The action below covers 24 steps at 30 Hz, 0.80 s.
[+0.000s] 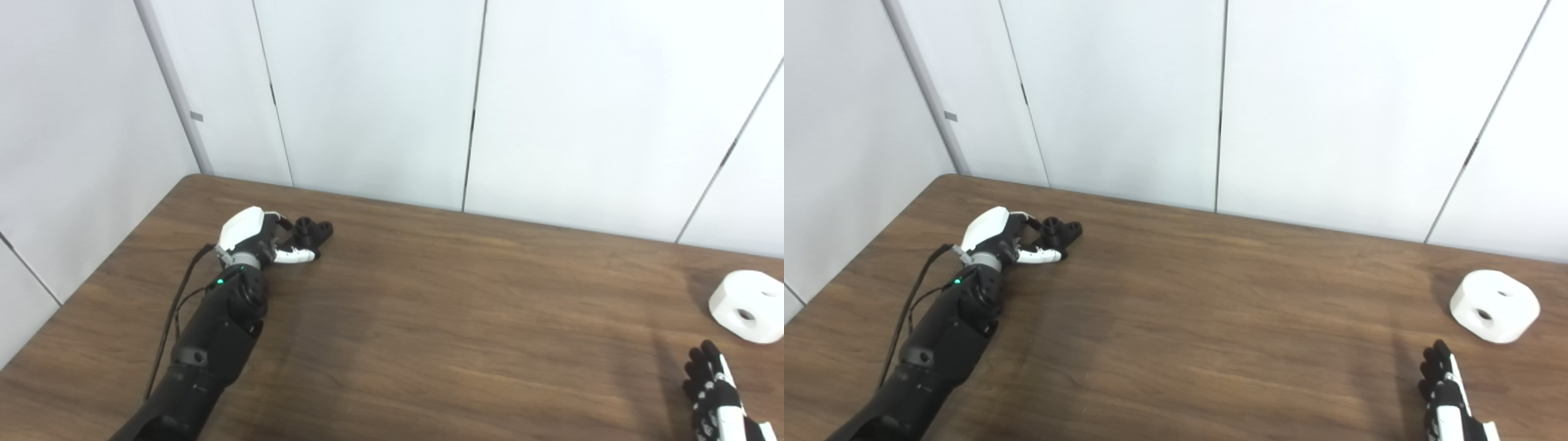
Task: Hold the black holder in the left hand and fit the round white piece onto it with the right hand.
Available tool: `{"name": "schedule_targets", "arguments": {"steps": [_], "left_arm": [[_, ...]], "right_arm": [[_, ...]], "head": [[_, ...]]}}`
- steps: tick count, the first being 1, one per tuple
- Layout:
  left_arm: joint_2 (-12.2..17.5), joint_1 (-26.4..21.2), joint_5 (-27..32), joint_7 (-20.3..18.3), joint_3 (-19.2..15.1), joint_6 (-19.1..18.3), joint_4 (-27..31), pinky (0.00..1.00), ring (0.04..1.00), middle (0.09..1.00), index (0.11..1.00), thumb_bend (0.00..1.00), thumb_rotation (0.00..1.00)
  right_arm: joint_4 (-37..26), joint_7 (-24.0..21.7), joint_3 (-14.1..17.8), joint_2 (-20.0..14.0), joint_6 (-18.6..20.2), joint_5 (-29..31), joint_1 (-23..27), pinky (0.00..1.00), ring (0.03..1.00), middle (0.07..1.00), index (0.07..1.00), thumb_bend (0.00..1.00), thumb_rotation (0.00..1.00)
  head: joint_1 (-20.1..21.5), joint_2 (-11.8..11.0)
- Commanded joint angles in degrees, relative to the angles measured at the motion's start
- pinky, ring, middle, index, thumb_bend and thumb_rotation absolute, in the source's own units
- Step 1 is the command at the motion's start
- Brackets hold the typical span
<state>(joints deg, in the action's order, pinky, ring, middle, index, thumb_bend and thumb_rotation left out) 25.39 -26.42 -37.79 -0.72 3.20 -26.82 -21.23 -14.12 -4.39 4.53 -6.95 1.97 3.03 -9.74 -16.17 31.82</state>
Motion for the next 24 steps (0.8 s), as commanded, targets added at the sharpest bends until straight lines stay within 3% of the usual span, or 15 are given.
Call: {"name": "schedule_targets", "arguments": {"steps": [1, 11, 20, 21, 22, 24], "left_arm": [[0.51, -0.48, 0.13, 0.64, 0.5, 0.08, 0.88, 1.0, 0.979, 0.905, 0.725, 0.89, 0.29], [-0.16, 0.03, 0.91, 0.59, -0.07, -0.01, 0.56, 1.0, 0.98, 0.903, 0.711, 0.87, 0.27], [-0.37, -0.32, 2.43, 1.68, -0.33, 0.17, -0.89, 1.0, 0.977, 0.895, 0.653, 0.84, 0.21], [-0.33, -0.38, 2.64, 2.07, -0.22, 0.31, -1.12, 1.0, 0.97, 0.886, 0.608, 0.82, 0.18], [-0.27, -0.42, 2.83, 2.36, -0.09, 0.39, -1.27, 1.0, 0.967, 0.88, 0.549, 0.68, 0.13], [-0.43, -0.23, 3.74, 3.6, -0.34, 1.51, -1.32, 0.98, 0.946, 0.848, 0.497, 0.56, 0.07]], "right_arm": [[-1.8, 0.18, 0.06, -0.25, -0.6, -0.12, -0.37, 1.0, 0.987, 0.985, 1.0, 0.49, 1.0], [-2.47, 0.38, 0.13, -0.27, -0.06, -0.47, -0.77, 1.0, 0.98, 0.978, 1.0, 0.53, 0.99], [-2.64, 0.31, 0.37, -0.27, -0.15, 0.0, -0.87, 1.0, 0.983, 0.978, 1.0, 0.5, 0.99], [-2.72, 0.31, 0.4, -0.28, -0.06, 0.04, -0.89, 1.0, 0.984, 0.978, 1.0, 0.5, 0.99], [-2.78, 0.3, 0.41, -0.28, 0.0, 0.07, -0.91, 1.0, 0.985, 0.98, 1.0, 0.51, 0.99], [-2.94, 0.22, 0.53, -0.26, 0.15, 0.45, -0.95, 1.0, 0.993, 0.986, 1.0, 0.51, 0.99]], "head": [[-0.01, 0.0], [0.23, 0.4], [0.34, 0.57], [0.29, 0.63], [0.29, 0.63], [0.32, 0.65]]}}
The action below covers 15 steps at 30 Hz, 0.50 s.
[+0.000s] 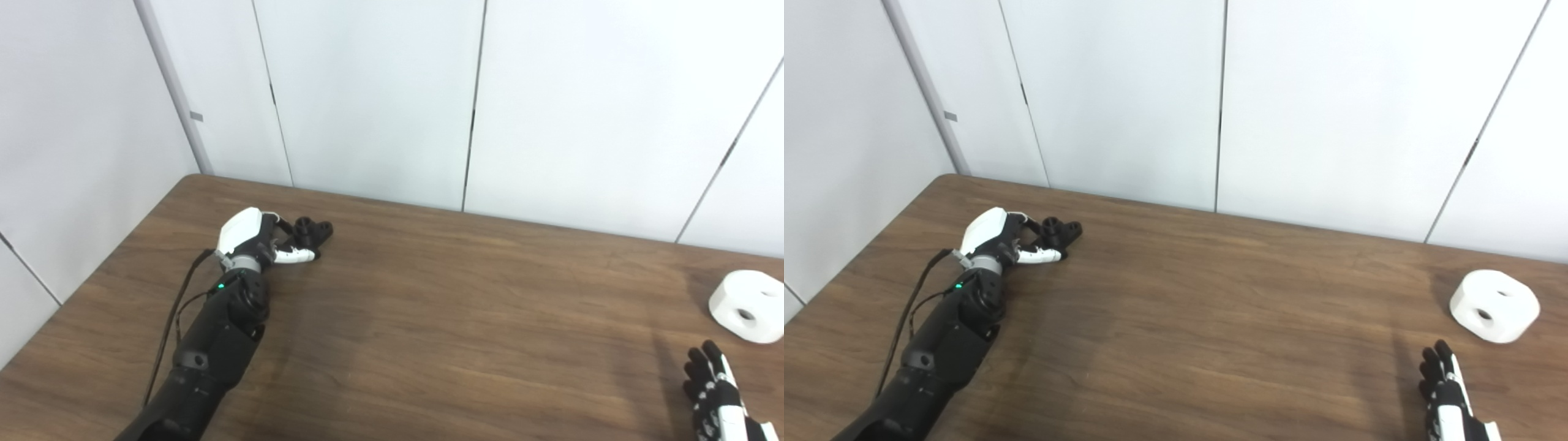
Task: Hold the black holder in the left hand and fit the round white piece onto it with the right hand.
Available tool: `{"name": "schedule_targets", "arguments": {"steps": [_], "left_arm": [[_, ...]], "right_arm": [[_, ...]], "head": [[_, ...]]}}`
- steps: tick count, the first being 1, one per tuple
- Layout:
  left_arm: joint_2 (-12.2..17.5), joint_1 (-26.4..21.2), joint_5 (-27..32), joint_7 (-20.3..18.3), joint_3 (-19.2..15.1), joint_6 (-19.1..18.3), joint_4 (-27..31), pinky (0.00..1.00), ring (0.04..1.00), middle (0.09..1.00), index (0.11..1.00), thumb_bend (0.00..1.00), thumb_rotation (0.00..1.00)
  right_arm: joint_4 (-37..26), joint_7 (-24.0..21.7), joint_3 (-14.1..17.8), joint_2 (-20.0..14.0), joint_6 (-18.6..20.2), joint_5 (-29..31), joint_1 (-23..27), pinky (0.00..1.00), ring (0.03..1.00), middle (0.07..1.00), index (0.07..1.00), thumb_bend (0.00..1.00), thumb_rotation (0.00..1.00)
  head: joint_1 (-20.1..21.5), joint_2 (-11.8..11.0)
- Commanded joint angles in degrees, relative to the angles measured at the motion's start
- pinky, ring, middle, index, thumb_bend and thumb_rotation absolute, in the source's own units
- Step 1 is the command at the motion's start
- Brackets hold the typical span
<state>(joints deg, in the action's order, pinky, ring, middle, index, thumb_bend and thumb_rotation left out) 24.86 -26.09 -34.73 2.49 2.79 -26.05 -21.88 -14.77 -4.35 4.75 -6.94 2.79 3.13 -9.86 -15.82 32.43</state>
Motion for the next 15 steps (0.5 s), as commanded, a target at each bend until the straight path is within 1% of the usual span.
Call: {"name": "schedule_targets", "arguments": {"steps": [1, 2, 5, 8, 11, 13, 15], "left_arm": [[0.03, -0.5, 1.08, 0.85, -0.02, 1.08, -0.69, 0.96, 0.93, 0.827, 0.489, 0.54, 0.06], [0.04, -0.48, 1.41, 1.24, 0.04, 1.36, -0.82, 0.95, 0.923, 0.816, 0.484, 0.53, 0.05], [0.2, -0.42, 1.87, 1.76, 0.56, 1.39, -0.91, 0.87, 0.876, 0.782, 0.482, 0.52, 0.04], [0.31, -0.31, 2.07, 1.93, 1.01, 1.48, -0.9, 0.84, 0.859, 0.774, 0.482, 0.52, 0.04], [0.34, -0.34, 2.19, 1.88, 1.31, 1.5, -1.11, 0.81, 0.853, 0.77, 0.483, 0.52, 0.04], [0.32, -0.34, 2.24, 1.96, 1.46, 1.65, -1.19, 0.8, 0.848, 0.768, 0.483, 0.52, 0.04], [0.23, -0.37, 2.26, 2.16, 1.52, 1.71, -1.27, 0.8, 0.843, 0.765, 0.482, 0.52, 0.04]], "right_arm": [[-2.35, 0.18, 0.35, -0.25, -0.61, 0.41, -0.84, 1.0, 0.995, 0.987, 1.0, 0.51, 0.99], [-2.42, 0.17, 0.38, -0.25, -0.58, 0.45, -0.87, 1.0, 0.996, 0.987, 1.0, 0.51, 0.99], [-2.38, 0.17, 0.45, -0.23, -0.83, 0.36, -0.88, 1.0, 0.99, 0.985, 1.0, 0.5, 0.99], [-2.22, 0.06, 0.47, -0.29, -1.2, 0.37, -0.85, 1.0, 0.988, 0.985, 1.0, 0.5, 0.99], [-2.43, 0.12, 0.53, -0.24, -0.76, 0.44, -0.88, 1.0, 0.996, 0.989, 1.0, 0.51, 0.98], [-2.51, 0.2, 0.6, -0.19, -0.6, 0.45, -0.9, 1.0, 1.0, 0.991, 1.0, 0.53, 0.98], [-2.5, 0.32, 0.63, -0.14, -0.73, 0.27, -0.86, 1.0, 0.996, 0.987, 1.0, 0.52, 0.98]], "head": [[-0.03, 0.03], [-0.04, 0.05], [0.04, 0.04], [0.07, 0.16], [0.09, 0.17], [0.09, 0.17], [0.15, 0.24]]}}
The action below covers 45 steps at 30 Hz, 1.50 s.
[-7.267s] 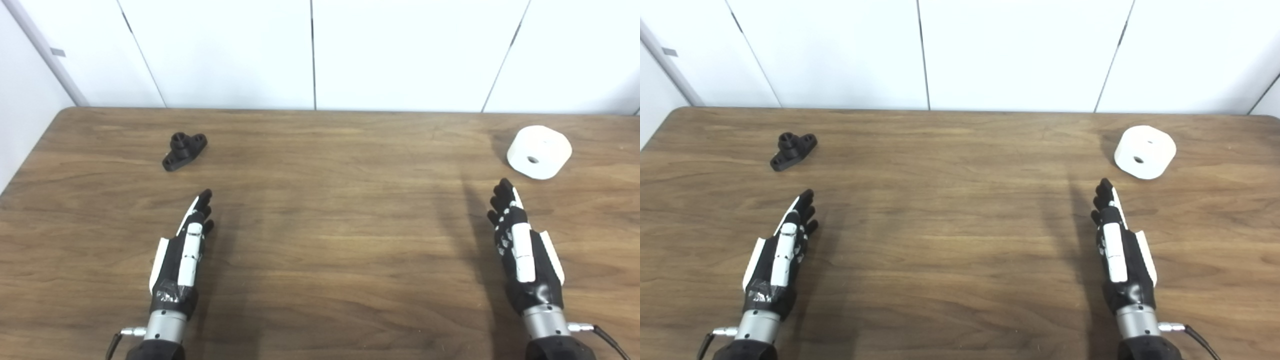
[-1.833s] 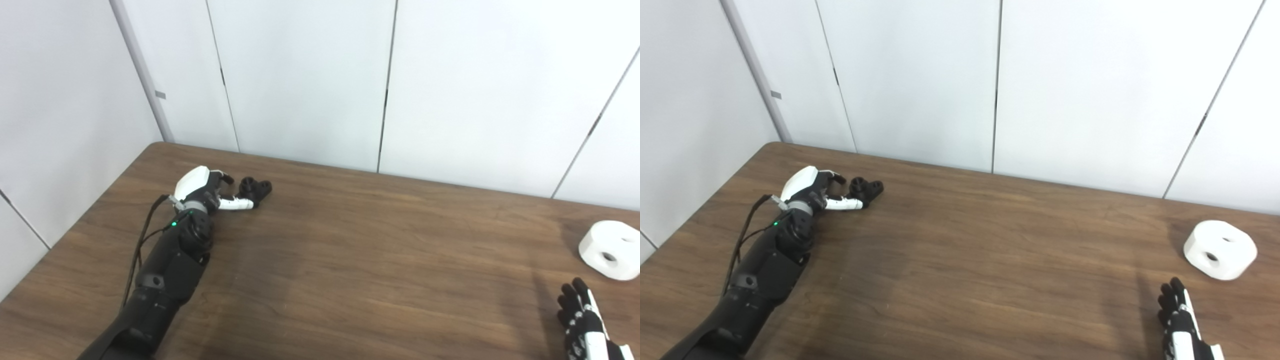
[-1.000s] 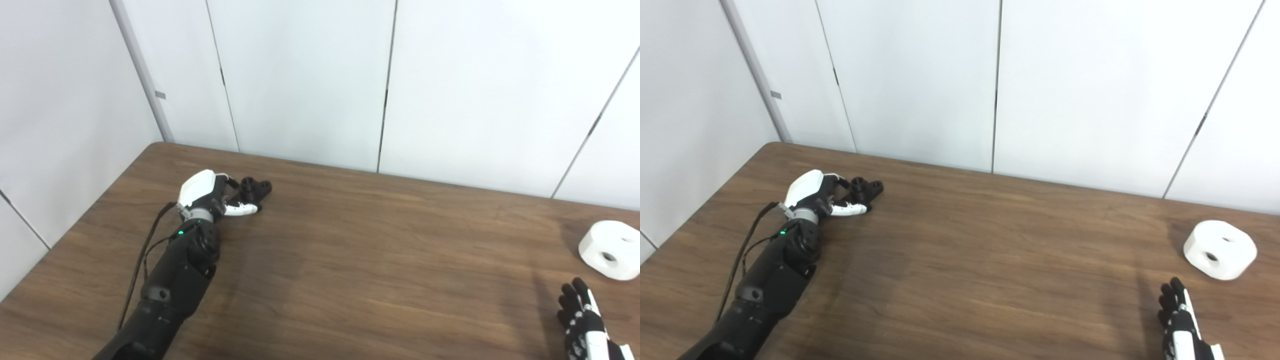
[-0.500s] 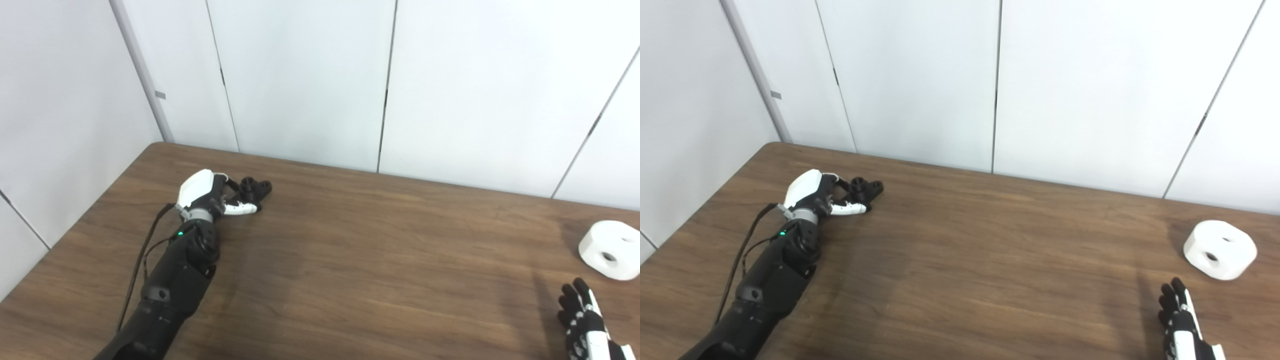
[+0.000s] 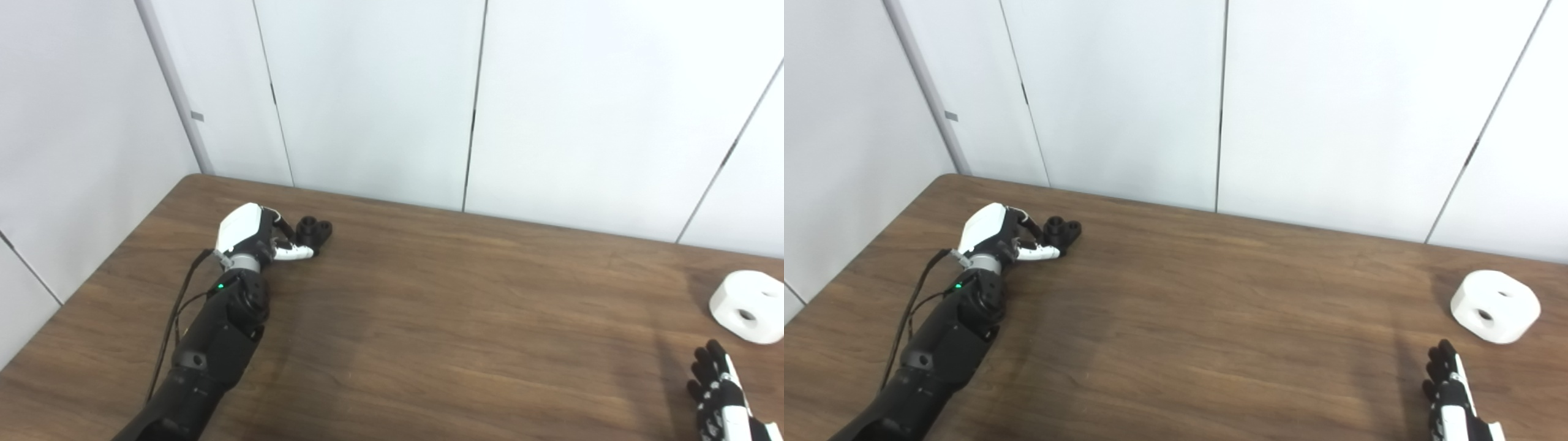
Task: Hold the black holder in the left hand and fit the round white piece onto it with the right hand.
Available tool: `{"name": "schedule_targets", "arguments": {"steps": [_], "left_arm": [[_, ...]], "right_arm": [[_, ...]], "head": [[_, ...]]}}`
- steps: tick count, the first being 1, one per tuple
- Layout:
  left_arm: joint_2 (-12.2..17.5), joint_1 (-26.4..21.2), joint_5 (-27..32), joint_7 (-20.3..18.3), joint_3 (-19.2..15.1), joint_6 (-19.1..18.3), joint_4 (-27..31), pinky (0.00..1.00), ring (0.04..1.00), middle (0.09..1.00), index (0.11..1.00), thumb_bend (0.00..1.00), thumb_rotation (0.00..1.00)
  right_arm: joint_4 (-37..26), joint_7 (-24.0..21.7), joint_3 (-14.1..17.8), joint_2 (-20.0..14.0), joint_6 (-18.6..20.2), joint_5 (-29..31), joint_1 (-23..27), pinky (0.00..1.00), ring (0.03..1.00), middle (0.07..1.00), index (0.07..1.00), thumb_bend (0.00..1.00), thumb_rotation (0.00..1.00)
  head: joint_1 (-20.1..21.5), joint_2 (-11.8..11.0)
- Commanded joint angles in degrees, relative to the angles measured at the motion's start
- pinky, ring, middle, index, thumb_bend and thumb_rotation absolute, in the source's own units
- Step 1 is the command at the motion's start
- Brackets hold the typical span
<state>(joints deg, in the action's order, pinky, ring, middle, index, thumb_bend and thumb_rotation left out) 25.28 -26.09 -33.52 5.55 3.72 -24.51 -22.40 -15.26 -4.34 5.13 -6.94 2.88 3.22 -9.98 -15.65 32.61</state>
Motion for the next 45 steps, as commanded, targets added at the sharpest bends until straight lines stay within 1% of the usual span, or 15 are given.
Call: {"name": "schedule_targets", "arguments": {"steps": [1, 8, 10, 17, 23, 28, 31, 34, 36, 39, 41, 45], "left_arm": [[-0.19, -0.41, 1.07, -0.8, 0.64, 0.29, -0.9, 0.8, 0.841, 0.764, 0.482, 0.52, 0.04], [0.02, -0.15, 1.22, -0.46, 0.99, 1.43, -0.76, 0.78, 0.835, 0.756, 0.483, 0.52, 0.04], [0.1, 0.23, 1.24, -0.67, 1.14, 1.66, 0.06, 0.78, 0.836, 0.757, 0.483, 0.52, 0.04], [-0.23, 2.09, 1.95, -2.03, 1.48, 1.44, 4.26, 0.75, 0.818, 0.746, 0.485, 0.52, 0.04], [-1.49, 4.1, 2.97, -2.93, 1.8, 1.49, 8.15, 0.75, 0.815, 0.753, 0.484, 0.52, 0.04], [-2.46, 6.24, 2.73, -4.48, 3.26, 1.26, 12.91, 0.77, 0.845, 0.778, 0.486, 0.52, 0.04], [-2.9, 7.89, 2.32, -4.83, 4.64, 2.0, 15.72, 0.8, 0.866, 0.78, 0.486, 0.52, 0.04], [-3.39, 10.0, 1.89, -5.75, 6.25, 2.09, 19.61, 0.8, 0.873, 0.785, 0.485, 0.52, 0.04], [-3.74, 11.39, 1.65, -6.34, 7.37, 2.38, 22.24, 0.82, 0.883, 0.795, 0.485, 0.52, 0.04], [-3.74, 13.11, -0.86, -6.5, 9.87, 2.89, 25.53, 0.8, 0.867, 0.78, 0.485, 0.52, 0.04], [-3.87, 13.93, -2.43, -6.59, 10.92, 2.83, 27.03, 0.8, 0.86, 0.771, 0.485, 0.52, 0.04], [-4.79, 15.62, -4.53, -6.65, 11.91, 3.34, 29.44, 0.84, 0.871, 0.774, 0.486, 0.52, 0.05]], "right_arm": [[-2.05, 0.32, 0.24, -0.16, -0.79, 0.11, -0.74, 1.0, 0.994, 0.985, 1.0, 0.52, 0.98], [-1.88, 0.14, 0.17, -0.18, -0.82, 0.3, -0.68, 1.0, 0.999, 0.985, 1.0, 0.54, 0.98], [-1.77, 0.15, 0.09, -0.25, -1.08, -0.01, -0.69, 1.0, 0.995, 0.983, 1.0, 0.53, 0.98], [-1.84, 0.21, 0.02, 0.03, -1.08, 0.15, -0.62, 1.0, 0.983, 0.977, 1.0, 0.52, 0.98], [-1.85, 0.44, -0.32, 0.14, -1.13, -0.63, -0.49, 1.0, 0.976, 0.974, 1.0, 0.51, 0.99], [-2.21, 0.71, -0.48, 0.32, -0.82, -0.93, -0.42, 1.0, 0.986, 0.978, 1.0, 0.51, 1.0], [-2.39, 0.87, -0.59, 0.39, -0.58, -1.23, -0.39, 1.0, 0.982, 0.977, 1.0, 0.5, 1.0], [-2.59, 1.05, -0.66, 0.44, -0.21, -1.76, -0.41, 1.0, 0.985, 0.976, 1.0, 0.51, 1.0], [-2.33, 0.9, -0.69, 0.41, -0.64, -1.65, -0.29, 1.0, 0.983, 0.975, 1.0, 0.52, 1.0], [-1.94, 0.77, -0.86, 0.45, -1.0, -1.65, -0.04, 1.0, 0.976, 0.972, 1.0, 0.51, 1.0], [-1.76, 0.83, -0.95, 0.49, -1.04, -1.81, 0.08, 1.0, 0.977, 0.974, 1.0, 0.52, 0.99], [-1.49, 0.93, -1.14, 0.52, -1.46, -2.21, 0.25, 1.0, 0.981, 0.973, 1.0, 0.52, 1.0]], "head": [[-0.03, 0.06], [0.38, 0.14], [0.38, 0.21], [0.82, 0.46], [1.34, 0.47], [1.78, 0.59], [2.1, 0.65], [2.2, 0.69], [2.41, 0.77], [3.0, 0.89], [3.33, 0.93], [4.31, 1.19]]}}
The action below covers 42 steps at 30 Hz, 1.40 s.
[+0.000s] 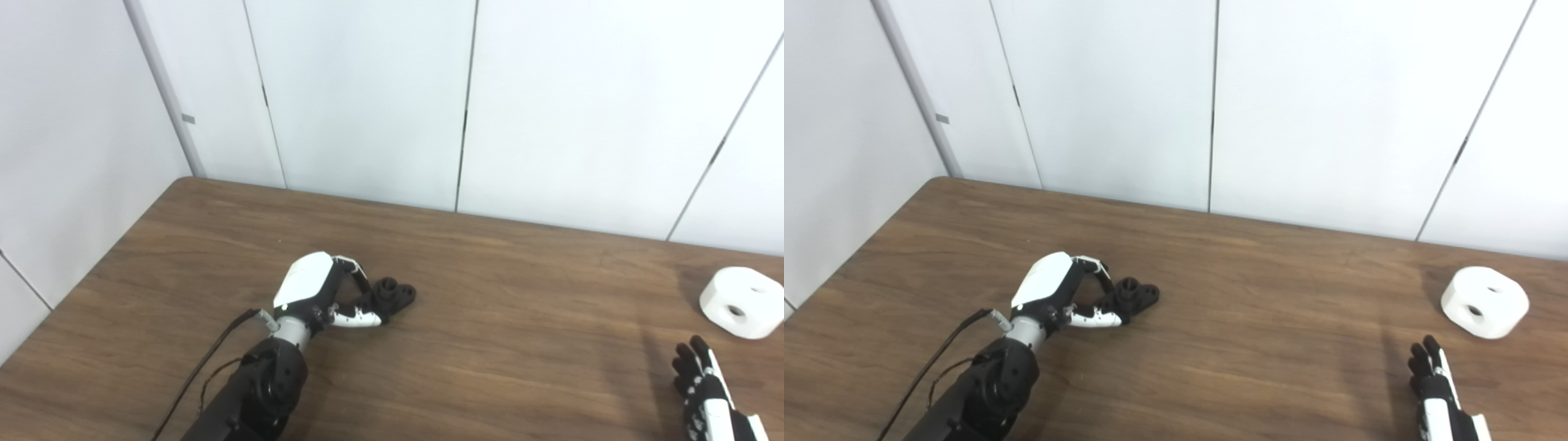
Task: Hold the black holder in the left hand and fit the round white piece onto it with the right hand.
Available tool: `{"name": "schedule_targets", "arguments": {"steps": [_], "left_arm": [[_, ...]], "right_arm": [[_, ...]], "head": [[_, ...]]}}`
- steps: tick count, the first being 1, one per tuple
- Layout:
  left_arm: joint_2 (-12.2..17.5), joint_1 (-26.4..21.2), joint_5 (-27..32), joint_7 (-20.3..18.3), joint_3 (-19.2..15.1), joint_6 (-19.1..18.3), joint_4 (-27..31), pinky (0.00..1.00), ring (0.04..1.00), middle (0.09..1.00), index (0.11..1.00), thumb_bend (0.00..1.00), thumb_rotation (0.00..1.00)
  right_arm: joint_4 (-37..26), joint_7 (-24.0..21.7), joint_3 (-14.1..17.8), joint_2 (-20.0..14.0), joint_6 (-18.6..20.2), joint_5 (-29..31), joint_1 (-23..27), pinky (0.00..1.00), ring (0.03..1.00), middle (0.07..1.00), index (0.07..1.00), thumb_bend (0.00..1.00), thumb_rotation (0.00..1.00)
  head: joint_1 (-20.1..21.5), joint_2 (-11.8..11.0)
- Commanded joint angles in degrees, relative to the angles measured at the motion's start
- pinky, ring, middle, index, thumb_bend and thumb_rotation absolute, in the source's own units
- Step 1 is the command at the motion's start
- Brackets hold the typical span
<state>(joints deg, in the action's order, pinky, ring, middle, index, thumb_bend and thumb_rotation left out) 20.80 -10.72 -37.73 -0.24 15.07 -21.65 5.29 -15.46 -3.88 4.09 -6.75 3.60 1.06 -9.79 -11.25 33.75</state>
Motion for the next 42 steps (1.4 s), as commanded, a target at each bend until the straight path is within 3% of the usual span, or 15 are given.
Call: {"name": "schedule_targets", "arguments": {"steps": [1, 10, 17, 42], "left_arm": [[-0.52, 0.52, -0.67, -0.93, 0.6, 0.69, 2.1, 0.85, 0.873, 0.775, 0.486, 0.52, 0.04], [-2.25, 4.64, -3.34, -2.45, 3.21, 3.45, 7.33, 0.91, 0.874, 0.769, 0.486, 0.52, 0.04], [-3.42, 8.43, -7.04, -3.58, 5.54, 4.73, 11.24, 0.91, 0.865, 0.772, 0.486, 0.52, 0.05], [-5.67, 15.29, -9.35, -4.07, 7.95, 14.23, 12.95, 0.91, 0.85, 0.77, 0.486, 0.52, 0.05]], "right_arm": [[-1.18, 0.4, -0.15, 0.3, -2.45, -0.05, 0.1, 1.0, 0.983, 0.977, 1.0, 0.51, 1.0], [-1.11, 0.35, -0.71, 0.34, -2.53, -0.57, 0.33, 1.0, 0.98, 0.972, 1.0, 0.51, 1.0], [-2.47, 0.83, -1.54, 0.88, -1.35, -1.96, 0.05, 1.0, 0.98, 0.967, 1.0, 0.55, 1.0], [-8.87, 2.24, -2.73, 1.46, 4.85, -4.26, -1.82, 1.0, 0.987, 0.959, 1.0, 0.58, 1.0]], "head": [[-0.08, 0.05], [3.36, 1.23], [5.99, 2.74], [11.43, 7.58]]}}
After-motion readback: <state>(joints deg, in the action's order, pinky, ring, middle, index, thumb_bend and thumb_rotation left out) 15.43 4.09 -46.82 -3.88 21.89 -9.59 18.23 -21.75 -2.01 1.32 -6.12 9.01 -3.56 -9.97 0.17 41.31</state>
